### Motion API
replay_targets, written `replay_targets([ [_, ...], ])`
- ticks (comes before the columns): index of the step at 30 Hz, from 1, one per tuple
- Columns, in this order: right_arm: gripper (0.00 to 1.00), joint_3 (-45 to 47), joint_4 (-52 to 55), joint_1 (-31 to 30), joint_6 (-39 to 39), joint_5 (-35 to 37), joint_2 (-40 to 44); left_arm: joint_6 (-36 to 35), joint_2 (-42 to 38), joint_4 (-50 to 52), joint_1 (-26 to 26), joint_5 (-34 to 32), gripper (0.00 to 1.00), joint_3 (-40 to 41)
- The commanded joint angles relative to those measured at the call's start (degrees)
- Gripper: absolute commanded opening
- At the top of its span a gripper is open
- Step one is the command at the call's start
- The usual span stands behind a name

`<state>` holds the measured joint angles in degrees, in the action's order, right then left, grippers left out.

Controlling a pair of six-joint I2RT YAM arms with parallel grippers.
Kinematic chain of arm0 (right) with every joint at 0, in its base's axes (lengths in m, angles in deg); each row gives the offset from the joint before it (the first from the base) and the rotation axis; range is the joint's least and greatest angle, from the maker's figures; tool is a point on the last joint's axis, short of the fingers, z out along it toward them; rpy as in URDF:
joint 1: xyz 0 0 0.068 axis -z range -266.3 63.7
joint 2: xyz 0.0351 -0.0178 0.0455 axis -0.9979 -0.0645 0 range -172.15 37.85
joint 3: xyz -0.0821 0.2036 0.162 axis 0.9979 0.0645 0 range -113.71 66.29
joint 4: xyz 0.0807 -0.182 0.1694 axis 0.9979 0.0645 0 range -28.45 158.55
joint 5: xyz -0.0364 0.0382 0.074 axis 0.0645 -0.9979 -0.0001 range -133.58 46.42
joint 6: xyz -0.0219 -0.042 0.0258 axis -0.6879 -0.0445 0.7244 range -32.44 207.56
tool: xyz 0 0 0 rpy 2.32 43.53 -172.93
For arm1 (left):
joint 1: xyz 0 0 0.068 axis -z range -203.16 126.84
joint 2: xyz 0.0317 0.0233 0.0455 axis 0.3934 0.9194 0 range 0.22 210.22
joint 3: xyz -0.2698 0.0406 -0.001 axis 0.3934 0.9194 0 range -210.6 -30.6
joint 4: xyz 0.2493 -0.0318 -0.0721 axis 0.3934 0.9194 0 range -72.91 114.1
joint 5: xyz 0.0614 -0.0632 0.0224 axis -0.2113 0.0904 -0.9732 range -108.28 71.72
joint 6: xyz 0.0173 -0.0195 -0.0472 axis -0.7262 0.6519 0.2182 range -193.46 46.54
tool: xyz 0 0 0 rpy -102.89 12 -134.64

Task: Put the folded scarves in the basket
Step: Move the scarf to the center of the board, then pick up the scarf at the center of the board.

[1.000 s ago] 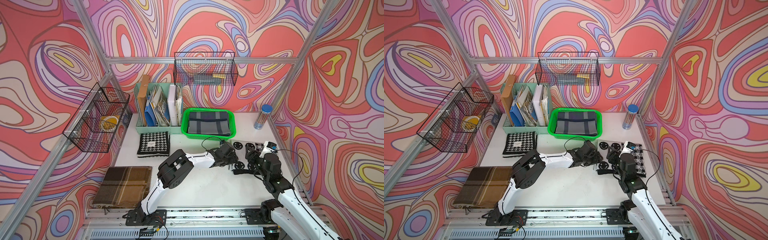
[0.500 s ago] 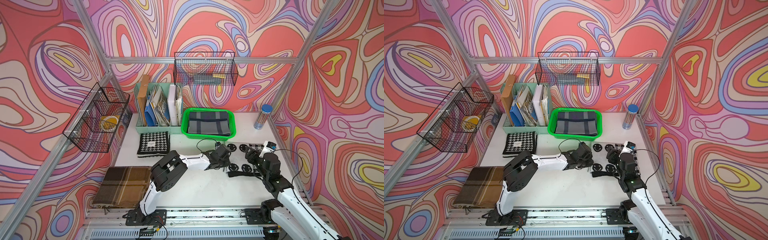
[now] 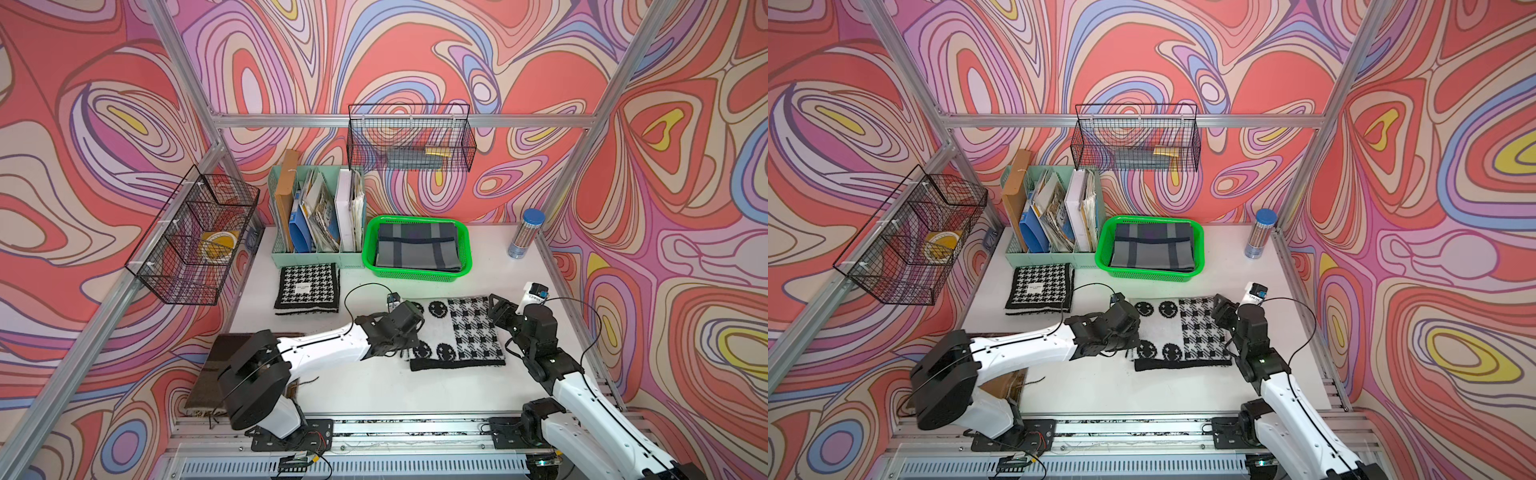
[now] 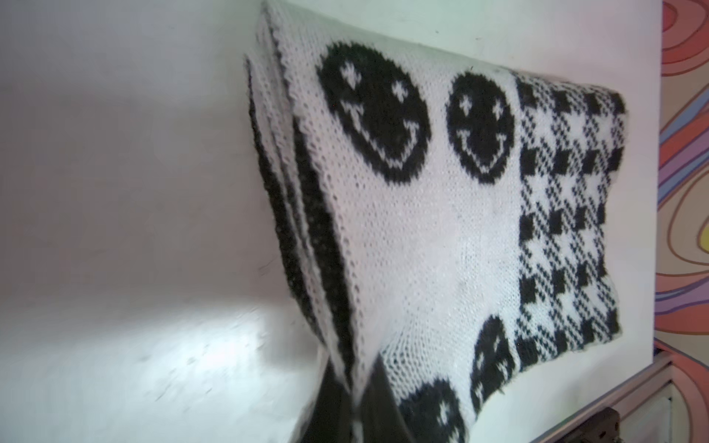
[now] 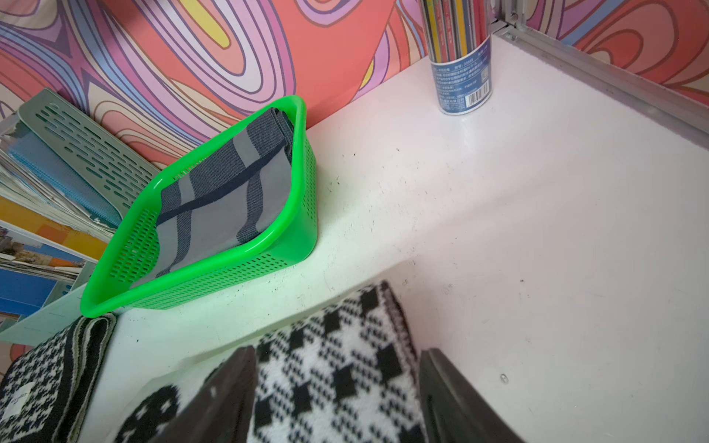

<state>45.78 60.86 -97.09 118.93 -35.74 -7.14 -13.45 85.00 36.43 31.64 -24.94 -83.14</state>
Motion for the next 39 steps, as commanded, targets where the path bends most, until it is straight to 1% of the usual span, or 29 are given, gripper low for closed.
replay_targets([
  [1, 0.68, 0.13, -1.22, 0.23, -0.21, -1.25, -1.34, 1.22, -8.36, 13.65, -0.43, -8.92, 0.0, 3.13],
  [4, 0.68, -0.72, -0.58, 0.32, -0.28, -1.72, -3.38, 2.51, -15.48, 17.48, -1.53, -11.58, 0.0, 6.83],
  [6, 0.68, -1.68, 0.51, 0.25, -0.31, -2.38, -5.36, 3.44, -19.67, 18.55, -2.47, -12.05, 0.0, 9.25],
  [7, 0.68, -2.38, 1.12, 0.24, -0.36, -3.05, -6.72, 4.05, -21.63, 18.64, -3.0, -11.96, 0.12, 10.6],
  [8, 0.68, -3.06, 1.74, 0.26, -0.43, -3.76, -8.1, 4.17, -23.56, 18.26, -3.23, -11.82, 0.42, 11.88],
  [9, 0.68, -3.91, 2.67, 0.25, -0.39, -4.73, -9.51, 4.07, -25.01, 17.73, -3.39, -11.81, 0.67, 12.86],
  [10, 0.68, -5.23, 4.33, 0.2, -0.47, -6.25, -11.44, 3.94, -26.41, 17.56, -3.51, -12.08, 0.81, 13.68],
  [11, 0.68, -6.94, 6.34, 0.26, -0.82, -8.02, -13.45, 4.0, -27.6, 18.26, -3.56, -12.89, 0.89, 13.99],
  [13, 0.68, -9.84, 9.28, 0.25, -1.94, -13.03, -17.38, 3.92, -29.13, 20.07, -3.91, -14.82, 0.98, 14.04],
  [15, 0.68, -11.7, 10.09, 0.24, -2.63, -19.69, -20.63, 2.61, -29.99, 20.59, -4.53, -15.67, 0.99, 14.1],
  [17, 0.69, -12.98, 9.55, 0.0, -2.85, -26.05, -23.27, 0.72, -30.03, 19.69, -5.82, -14.71, 0.99, 14.13],
  [20, 0.71, -13.96, 7.76, -2.06, -3.09, -30.19, -25.51, -0.85, -28.63, 17.26, -7.6, -12.78, 0.99, 14.21],
  [26, 0.72, -17.4, 7.02, -8.79, -4.14, -29.81, -32.74, -1.05, -22.89, 10.71, -10.05, -9.12, 0.99, 15.66],
  [30, 0.72, -19.27, 5.92, -12.43, -3.95, -29.45, -37.92, 0.15, -20.3, 5.56, -11.25, -6.9, 0.99, 18.9],
  [34, 0.72, -19.77, 5.99, -14.66, -3.6, -26.31, -40.12, 1.2, -19.37, 2.51, -12.8, -4.82, 0.99, 21.9],
  [36, 0.72, -19.65, 7.05, -14.86, -3.47, -23.77, -40.5, 1.49, -19.47, 2.11, -12.97, -4.81, 0.99, 22.47],
  [37, 0.72, -19.56, 7.82, -14.82, -3.47, -22.19, -40.66, 1.77, -19.64, 1.37, -12.97, -4.38, 0.99, 24.7],
  [39, 0.72, -19.17, 8.77, -14.83, -3.49, -19.89, -40.94, 2.18, -19.7, 0.22, -13.04, -3.44, 0.99, 25.89],
])
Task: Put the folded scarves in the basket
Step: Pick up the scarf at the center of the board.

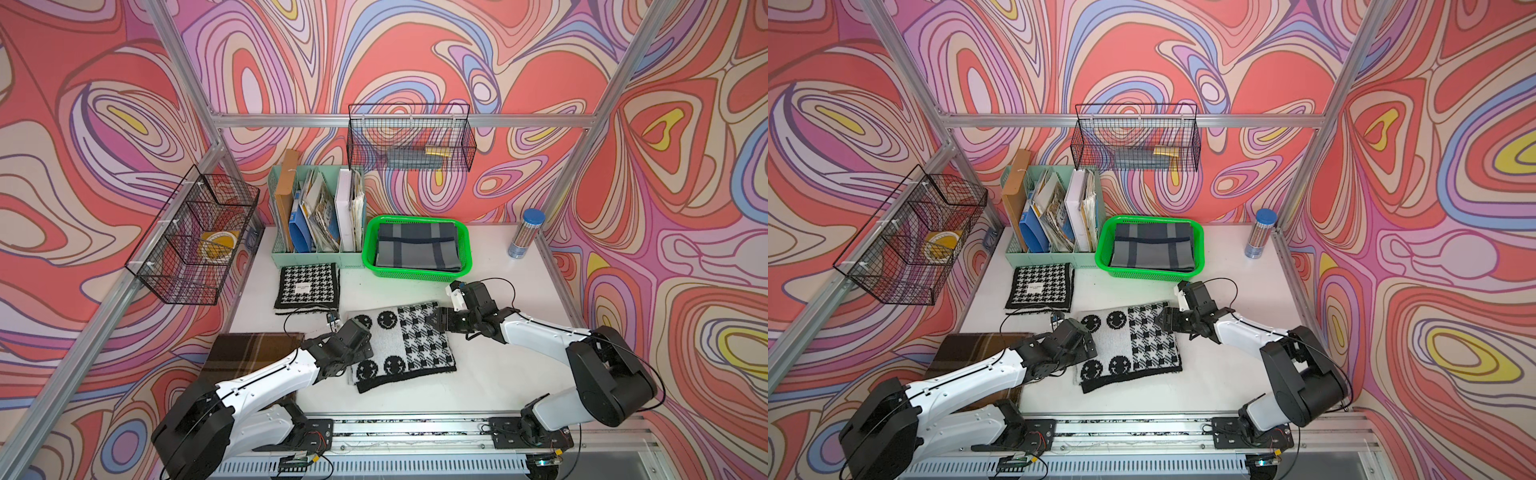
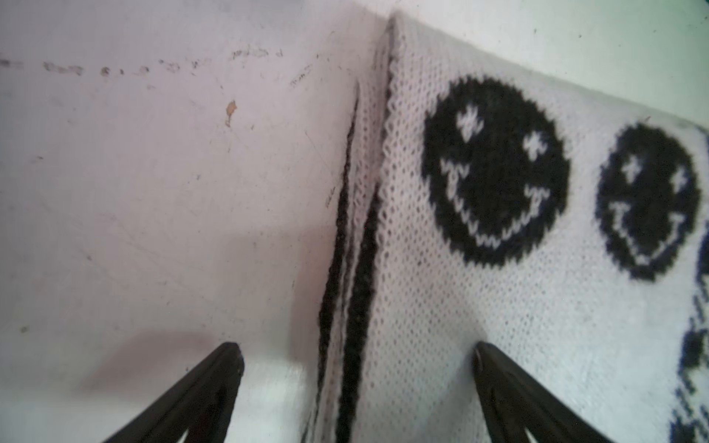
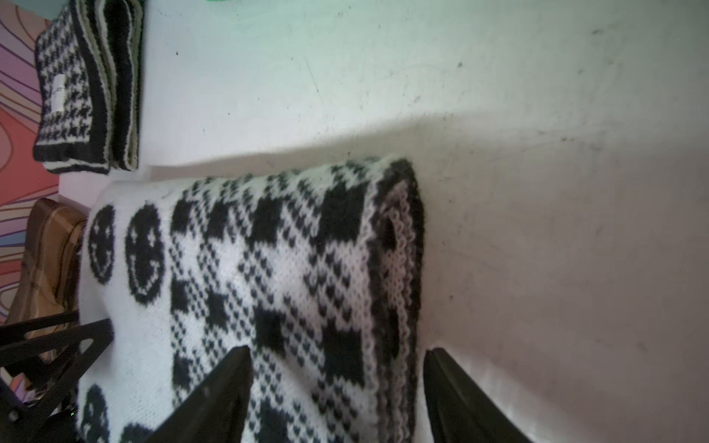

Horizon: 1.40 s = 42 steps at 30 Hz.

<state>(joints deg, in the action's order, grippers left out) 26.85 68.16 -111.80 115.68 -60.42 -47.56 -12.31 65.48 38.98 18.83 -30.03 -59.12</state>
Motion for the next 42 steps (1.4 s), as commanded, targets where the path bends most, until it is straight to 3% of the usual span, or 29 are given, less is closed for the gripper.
replay_targets([
  [1, 0.72, 0.0, 1.53, -0.1, -0.21, 5.18, -0.78, 1.24, -0.03, -2.76, -0.23, 2.07, 0.99, 2.32],
  [9, 0.71, 2.37, -1.67, -1.29, 1.67, 1.4, -2.07, 2.26, 2.71, -4.81, -0.25, 3.66, 0.98, 3.37],
  [20, 0.69, 5.57, -6.79, -3.08, 5.56, -2.1, -3.11, 2.47, 8.34, -9.37, -0.24, 7.3, 0.86, 3.42],
  [24, 0.62, 6.65, -8.28, -4.33, 6.91, -3.18, -2.82, 2.56, 8.67, -9.68, -0.25, 8.05, 0.75, 3.38],
  [26, 0.52, 7.0, -8.28, -4.82, 7.15, -3.48, -2.34, 2.37, 8.08, -9.58, -0.25, 8.36, 0.63, 3.46],
  [28, 0.29, 7.54, -8.35, -5.02, 7.64, -3.39, -1.06, 1.68, 6.69, -9.69, -0.24, 8.91, 0.37, 3.64],
  [30, 0.02, 8.3, -8.72, -5.09, 8.24, -3.8, 1.03, 1.29, 4.68, -9.96, -0.16, 9.78, 0.04, 4.05],
  [31, 0.0, 8.45, -8.72, -5.17, 8.33, -4.14, 2.08, 1.16, 3.68, -10.11, -0.16, 10.2, 0.0, 4.31],
  [36, 0.0, 9.44, -7.52, -6.31, 8.98, -4.44, 9.75, 0.62, -2.72, -14.58, 0.72, 14.92, 0.0, 6.61],
  [42, 0.0, 9.87, -2.34, -6.6, 8.68, -2.31, 21.84, -1.61, -11.12, -10.99, 4.13, 12.17, 0.0, 3.3],
])
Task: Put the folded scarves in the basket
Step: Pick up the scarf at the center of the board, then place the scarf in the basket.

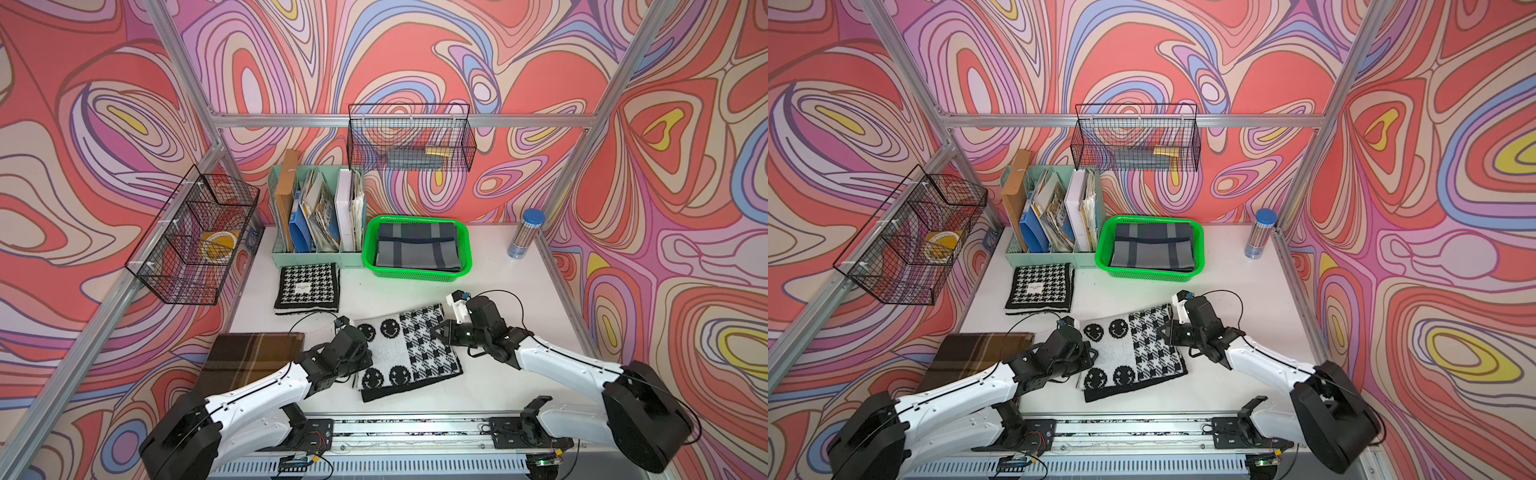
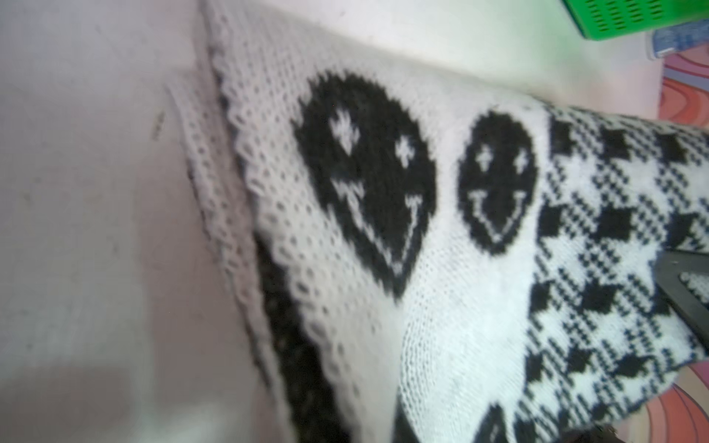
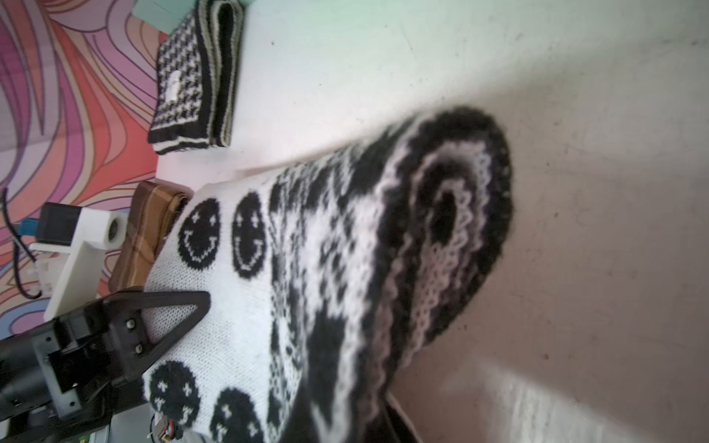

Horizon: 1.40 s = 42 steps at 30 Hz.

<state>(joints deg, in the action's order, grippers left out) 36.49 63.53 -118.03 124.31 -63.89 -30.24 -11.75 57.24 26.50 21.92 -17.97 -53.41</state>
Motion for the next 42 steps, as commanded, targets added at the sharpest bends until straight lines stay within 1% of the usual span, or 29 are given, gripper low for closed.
replay_targets([
  [1, 0.0, 0.02, 3.25, -0.37, -0.09, 1.74, 6.38, -2.5, -3.58, 1.87, 1.14, -0.07, 0.0, -3.01],
  [5, 0.0, -1.56, 7.6, -0.35, -0.97, 5.5, 12.73, -4.32, -4.94, 2.2, 1.24, -1.12, 0.0, -6.17],
  [9, 0.0, -5.55, 13.04, -0.36, -3.22, 13.65, 14.42, -7.45, -3.44, 1.93, 1.24, -3.22, 0.0, -12.3],
  [12, 0.0, -8.74, 15.53, -0.35, -4.7, 20.83, 13.14, -10.93, -1.03, 2.11, 1.24, -6.09, 0.0, -17.02],
  [15, 0.0, -13.55, 17.84, -0.27, -6.6, 27.67, 9.65, -14.38, 2.31, 2.15, 0.62, -9.21, 0.0, -21.71],
  [19, 0.0, -20.41, 18.15, 0.41, -9.34, 31.44, 4.33, -17.24, 8.17, 0.3, -2.93, -6.54, 0.0, -27.69],
  [23, 0.0, -27.79, 17.55, 3.32, -10.78, 31.11, -1.84, -20.75, 15.8, -0.28, -6.34, -3.27, 0.0, -35.87],
  [26, 0.0, -32.49, 16.44, 7.14, -10.56, 28.54, -6.18, -22.59, 21.81, -0.48, -9.07, -0.64, 0.0, -42.17],
  [32, 0.0, -38.78, 11.87, 13.66, -10.49, 22.48, -13.68, -24.74, 33.58, -0.42, -14.48, 3.92, 0.0, -53.7],
  [37, 0.0, -45.7, 11.18, 16.09, -11.84, 20.37, -20.94, -26.17, 42.54, -0.02, -17.64, 5.85, 0.0, -62.94],
  [42, 0.0, -51.96, 11.03, 17.84, -12.9, 20.44, -27.36, -25.94, 51.41, 1.51, -20.18, 8.75, 0.0, -72.91],
])
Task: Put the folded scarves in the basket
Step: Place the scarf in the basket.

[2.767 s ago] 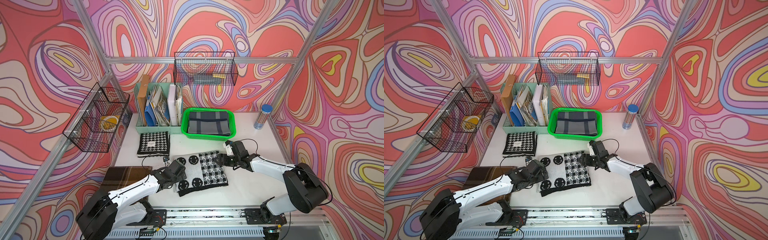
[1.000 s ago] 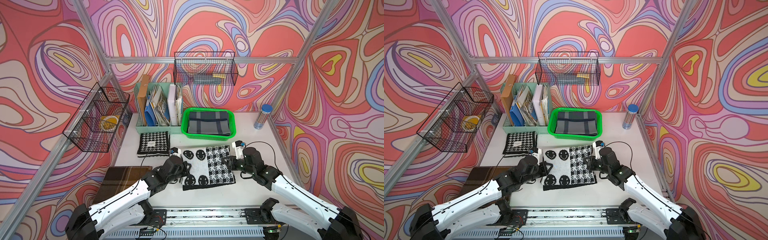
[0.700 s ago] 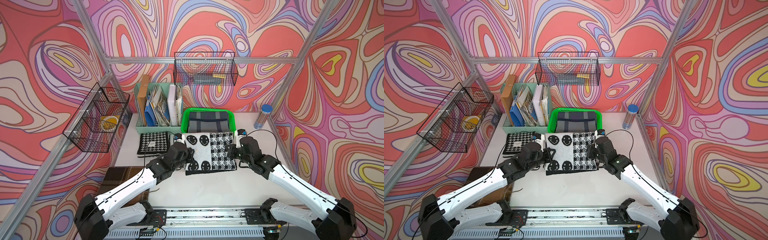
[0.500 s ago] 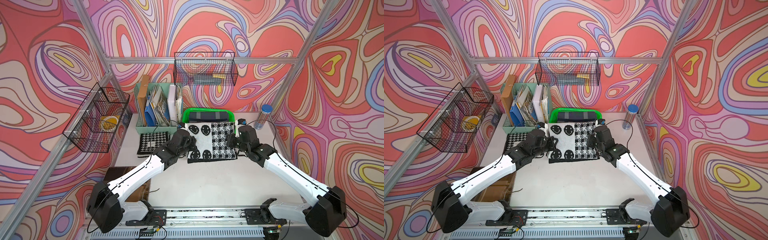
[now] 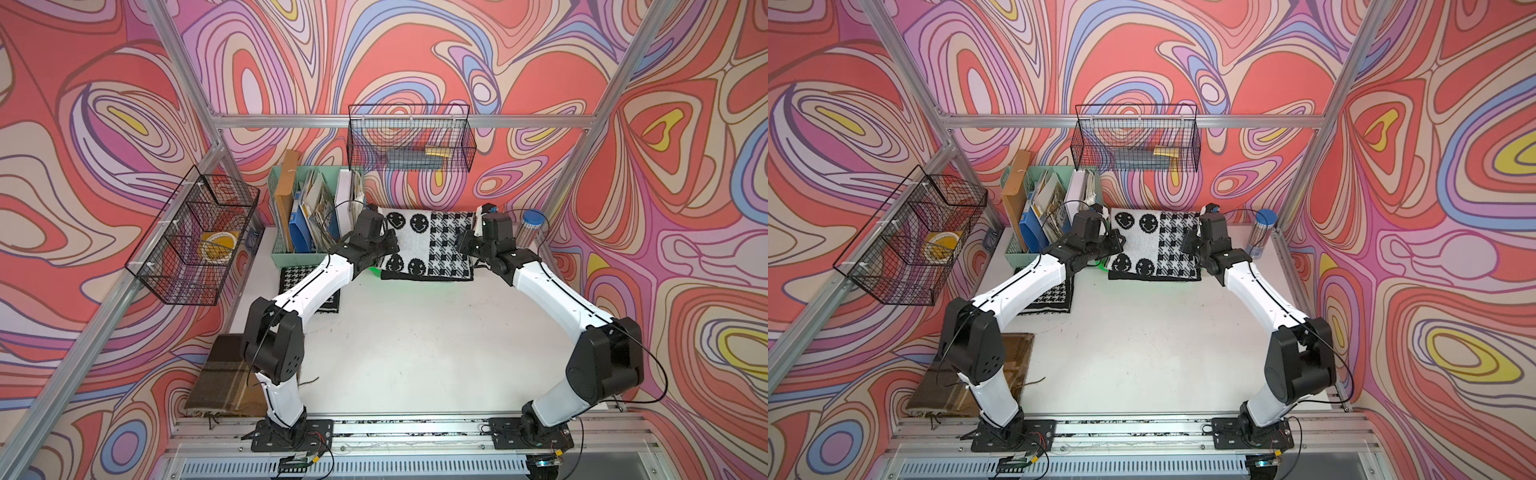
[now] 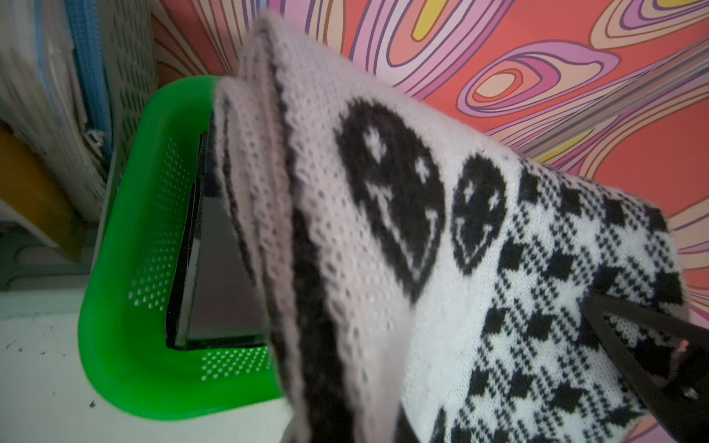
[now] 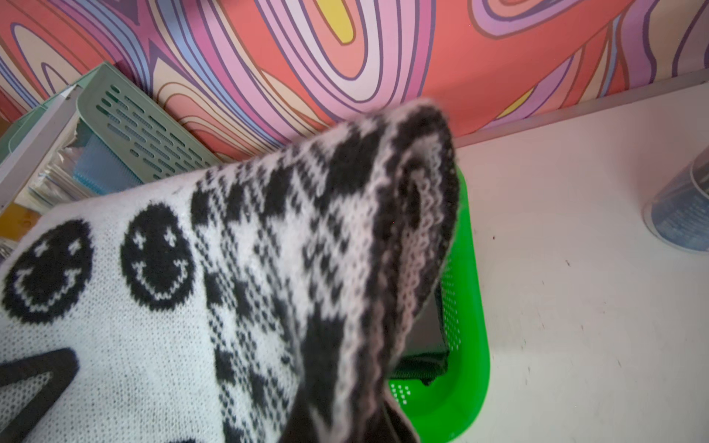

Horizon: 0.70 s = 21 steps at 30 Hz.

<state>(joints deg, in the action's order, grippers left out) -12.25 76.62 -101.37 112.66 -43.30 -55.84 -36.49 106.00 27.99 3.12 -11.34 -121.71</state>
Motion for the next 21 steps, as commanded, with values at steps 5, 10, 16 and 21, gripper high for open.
replay_targets([
  [5, 0.0, -7.36, -2.85, 2.24, -1.97, -0.97, -7.17, -2.84, 9.6, 3.74, -2.15, 1.05, 0.0, -14.37],
  [10, 0.0, -10.16, -2.5, 2.94, -3.04, -0.93, -12.18, -3.89, 13.55, 6.77, -2.73, -0.26, 0.0, -18.16],
  [16, 0.0, -11.4, -2.15, 3.31, -3.57, -1.31, -15.42, -4.86, 17.0, 9.82, -2.94, -2.54, 0.0, -21.09],
  [21, 0.0, -12.12, -1.77, 3.5, -2.88, -0.81, -17.6, -6.8, 20.61, 13.21, -2.99, -4.36, 0.0, -24.9],
])
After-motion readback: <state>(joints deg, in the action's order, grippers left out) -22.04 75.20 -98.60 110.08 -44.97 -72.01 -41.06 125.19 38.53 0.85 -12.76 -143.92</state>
